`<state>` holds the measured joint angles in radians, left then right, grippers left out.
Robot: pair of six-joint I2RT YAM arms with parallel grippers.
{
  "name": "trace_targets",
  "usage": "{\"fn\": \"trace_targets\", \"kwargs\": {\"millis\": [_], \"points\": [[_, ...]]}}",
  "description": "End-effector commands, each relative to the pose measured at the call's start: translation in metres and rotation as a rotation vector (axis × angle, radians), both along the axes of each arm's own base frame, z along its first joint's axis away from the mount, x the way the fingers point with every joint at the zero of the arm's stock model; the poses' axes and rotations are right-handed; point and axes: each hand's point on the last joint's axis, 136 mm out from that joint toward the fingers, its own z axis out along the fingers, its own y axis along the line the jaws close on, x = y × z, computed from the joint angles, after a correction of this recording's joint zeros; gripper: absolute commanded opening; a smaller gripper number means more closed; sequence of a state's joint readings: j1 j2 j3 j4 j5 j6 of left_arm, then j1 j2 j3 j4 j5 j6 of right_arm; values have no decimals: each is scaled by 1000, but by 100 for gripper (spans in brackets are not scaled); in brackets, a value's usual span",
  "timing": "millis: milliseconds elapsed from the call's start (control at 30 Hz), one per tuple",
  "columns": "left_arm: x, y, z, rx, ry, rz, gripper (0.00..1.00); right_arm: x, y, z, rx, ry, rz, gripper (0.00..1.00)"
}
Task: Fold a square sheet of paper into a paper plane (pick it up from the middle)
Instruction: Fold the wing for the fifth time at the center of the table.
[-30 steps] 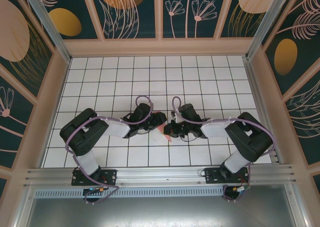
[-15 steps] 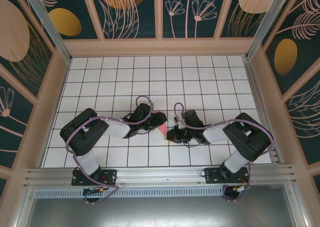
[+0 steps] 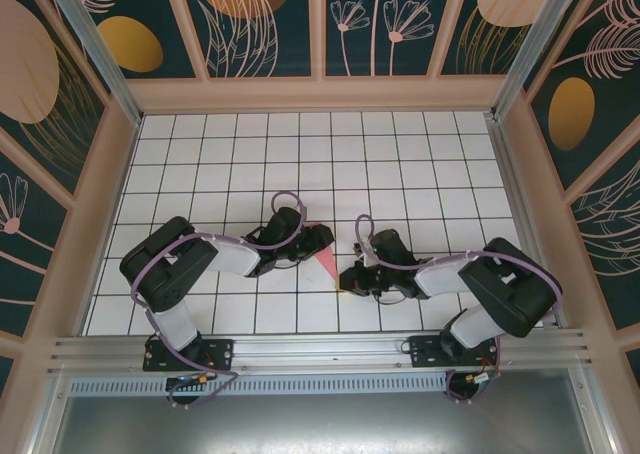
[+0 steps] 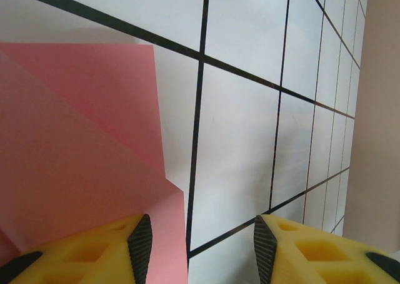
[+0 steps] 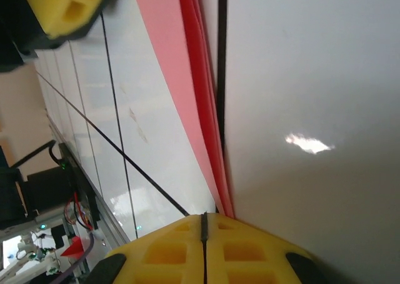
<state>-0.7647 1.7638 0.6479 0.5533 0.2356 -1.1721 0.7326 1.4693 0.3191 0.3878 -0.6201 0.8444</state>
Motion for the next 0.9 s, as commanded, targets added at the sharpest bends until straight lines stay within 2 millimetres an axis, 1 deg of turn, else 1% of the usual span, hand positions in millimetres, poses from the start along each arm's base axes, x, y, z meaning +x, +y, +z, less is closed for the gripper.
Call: {"fn": "trace_targets", "kwargs": {"millis": [0,133,200,233,300,433,500,600,667,733,867], "points": [[-15,25,-42,120,99,18,49,-16,-20,-10,-135,61,4,8],[-15,24,-41,118,98,14,50,15,-6,36,-49,-82,-43,8],[-16,23,-41,114,97,8,50,28,2,53,-6,-125,-55,9],[-15,23,-41,113,97,8,50,35,7,58,8,-137,-60,9],[-15,21,-41,110,99,3,50,42,17,62,27,-133,-46,9],[-15,22,-39,110,94,5,50,58,26,52,25,-117,-79,9],[-16,21,-40,108,96,-2,50,64,33,47,32,-106,-76,9],[-16,20,-40,106,95,-4,50,68,37,37,21,-87,-79,9],[-15,21,-39,106,94,-2,50,67,35,25,-12,-60,-80,9],[-15,20,-39,106,93,-3,50,60,30,12,-40,-35,-68,9],[-14,20,-37,107,89,1,50,45,12,-15,-120,7,-71,8]]}}
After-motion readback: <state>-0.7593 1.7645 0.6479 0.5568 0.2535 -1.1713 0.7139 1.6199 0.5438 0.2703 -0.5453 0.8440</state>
